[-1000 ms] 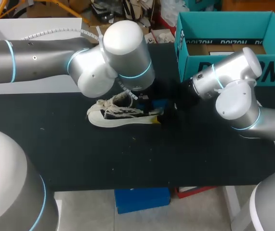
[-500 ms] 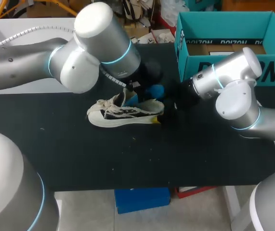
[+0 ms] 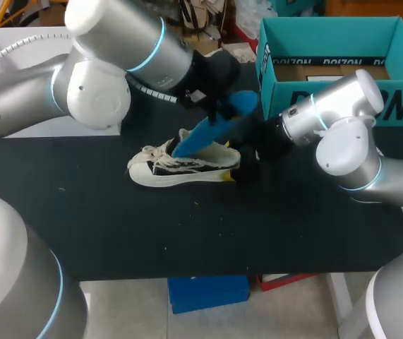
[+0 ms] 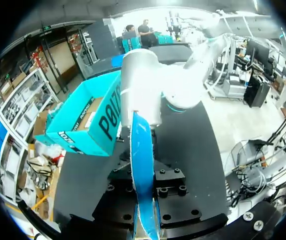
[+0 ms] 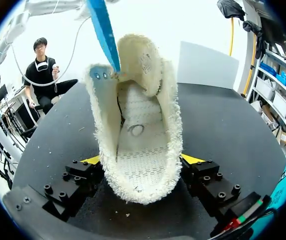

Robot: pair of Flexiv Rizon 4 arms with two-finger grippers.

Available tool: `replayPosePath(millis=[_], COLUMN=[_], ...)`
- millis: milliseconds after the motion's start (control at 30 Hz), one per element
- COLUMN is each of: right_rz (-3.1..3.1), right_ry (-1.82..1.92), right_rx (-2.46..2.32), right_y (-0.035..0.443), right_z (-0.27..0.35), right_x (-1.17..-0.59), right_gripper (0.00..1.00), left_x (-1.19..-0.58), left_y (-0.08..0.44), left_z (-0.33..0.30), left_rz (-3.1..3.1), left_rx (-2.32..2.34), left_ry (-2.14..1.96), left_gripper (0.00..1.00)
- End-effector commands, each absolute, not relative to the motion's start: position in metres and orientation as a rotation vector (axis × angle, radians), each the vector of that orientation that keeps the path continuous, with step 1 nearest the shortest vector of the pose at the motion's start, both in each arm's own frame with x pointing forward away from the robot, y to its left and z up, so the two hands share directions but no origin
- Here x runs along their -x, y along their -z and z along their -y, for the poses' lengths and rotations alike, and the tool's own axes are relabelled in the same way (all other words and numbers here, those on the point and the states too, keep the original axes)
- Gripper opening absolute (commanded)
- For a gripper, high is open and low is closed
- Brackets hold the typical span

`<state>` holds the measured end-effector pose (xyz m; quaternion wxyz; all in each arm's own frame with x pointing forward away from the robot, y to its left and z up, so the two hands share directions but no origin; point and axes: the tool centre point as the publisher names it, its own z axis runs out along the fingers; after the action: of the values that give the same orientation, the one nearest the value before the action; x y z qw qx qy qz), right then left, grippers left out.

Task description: Take the shoe out of the shoebox, open the shoe tongue, remove and reinsert the insole, then place the shoe into the shoebox

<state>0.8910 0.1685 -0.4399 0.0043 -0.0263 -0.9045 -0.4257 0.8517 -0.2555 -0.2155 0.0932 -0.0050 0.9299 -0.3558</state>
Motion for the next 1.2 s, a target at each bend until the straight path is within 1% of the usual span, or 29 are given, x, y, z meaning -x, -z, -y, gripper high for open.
replayPosePath(millis=[33,267,467,1033,1167,1200], right_rz=[2.836,2.836,2.836,2.836,2.836,2.836], right_ry=[1.329,1.329,1.329,1.329,1.329,1.329], right_rx=[0.084,0.084,0.084,0.084,0.084,0.084], right_y=[0.442,0.442,0.442,0.442,0.442,0.442], right_z=[-0.170,-0.170,-0.170,-0.170,-0.170,-0.170], right_x=[-0.890,-0.890,-0.890,-0.890,-0.890,-0.890], right_gripper=[0.00,0.00,0.00,0.00,0.00,0.00], left_x=[-0.832,-0.809,-0.799,-0.799,-0.794,-0.794], left_y=[0.190,0.151,0.123,0.123,0.133,0.134], left_z=[0.249,0.259,0.252,0.252,0.243,0.242], left_rz=[-2.732,-2.696,-2.718,-2.718,-2.616,-2.601], left_rx=[0.033,0.141,0.187,0.187,0.445,0.436], left_ry=[1.173,1.444,1.784,1.784,2.087,2.060], left_gripper=[0.00,0.00,0.00,0.00,0.00,0.00])
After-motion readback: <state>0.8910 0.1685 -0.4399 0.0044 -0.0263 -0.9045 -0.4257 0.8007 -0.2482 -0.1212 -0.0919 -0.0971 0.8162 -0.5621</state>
